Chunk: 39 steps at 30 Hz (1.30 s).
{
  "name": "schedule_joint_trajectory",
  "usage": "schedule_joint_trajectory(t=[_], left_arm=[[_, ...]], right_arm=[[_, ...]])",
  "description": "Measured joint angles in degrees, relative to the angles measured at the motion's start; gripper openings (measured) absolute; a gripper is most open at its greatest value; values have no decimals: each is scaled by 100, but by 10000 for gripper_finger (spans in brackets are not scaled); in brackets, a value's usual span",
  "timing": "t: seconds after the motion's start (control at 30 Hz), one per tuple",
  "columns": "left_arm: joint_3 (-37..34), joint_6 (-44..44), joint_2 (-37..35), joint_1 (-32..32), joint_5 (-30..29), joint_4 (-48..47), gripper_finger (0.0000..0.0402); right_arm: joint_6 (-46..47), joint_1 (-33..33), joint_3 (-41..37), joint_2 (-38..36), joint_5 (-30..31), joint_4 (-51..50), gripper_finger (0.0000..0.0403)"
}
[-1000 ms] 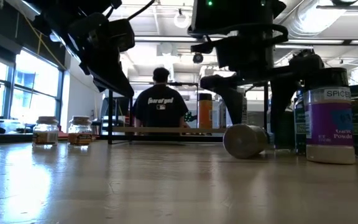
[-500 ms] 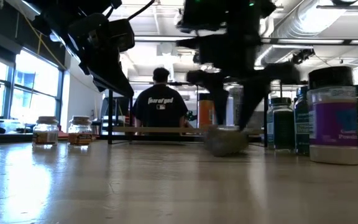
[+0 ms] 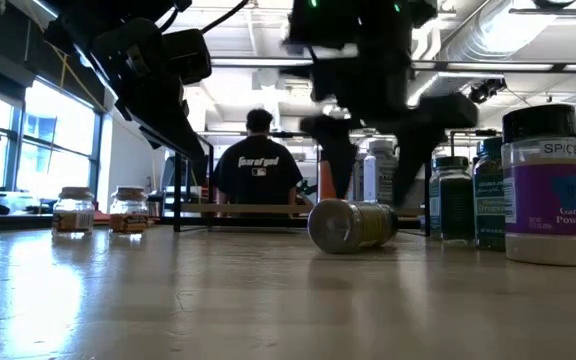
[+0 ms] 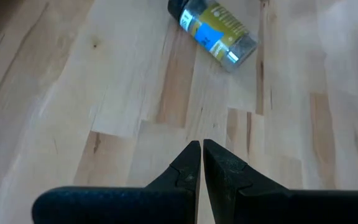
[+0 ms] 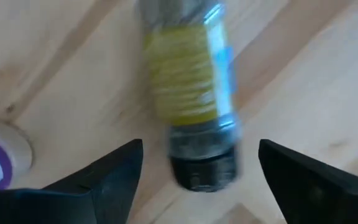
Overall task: Shelf spices
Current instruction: Put the top black seasoning bottle on the shelf aligned with the other black seasoning bottles
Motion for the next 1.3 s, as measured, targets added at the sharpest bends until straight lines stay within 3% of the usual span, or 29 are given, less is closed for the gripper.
schedule_joint_trajectory(t=[0.2, 0.37, 0.43, 0.67, 0.9, 1.0, 1.13, 1.3], left_arm=[[0, -51, 0, -58, -31, 4, 15], [0, -101, 0, -109, -38, 102, 15], [0, -111, 0, -143, -38, 159, 15], [0, 610, 2, -236, -48, 741, 24], [2, 1116, 11, -165, -80, 1301, 120], [4, 1285, 190, -125, -91, 1499, 179], [7, 1489, 685, -133, -201, 2056, 243], [4, 1419, 1192, -134, -456, 2753, 272]], right_arm=[[29, -2, -679, -11, 28, 844, 299], [44, 15, -822, -11, 139, 1314, 229], [194, 17, -740, -1, 280, 1349, 193], [1118, -43, 329, 3, 225, 306, 191], [2118, -309, 1030, -2, -622, -735, 191], [2365, -446, 976, -2, -1019, -571, 191], [2701, -560, 910, 0, -1105, -300, 191], [2747, -603, 908, 0, -1107, -173, 191]])
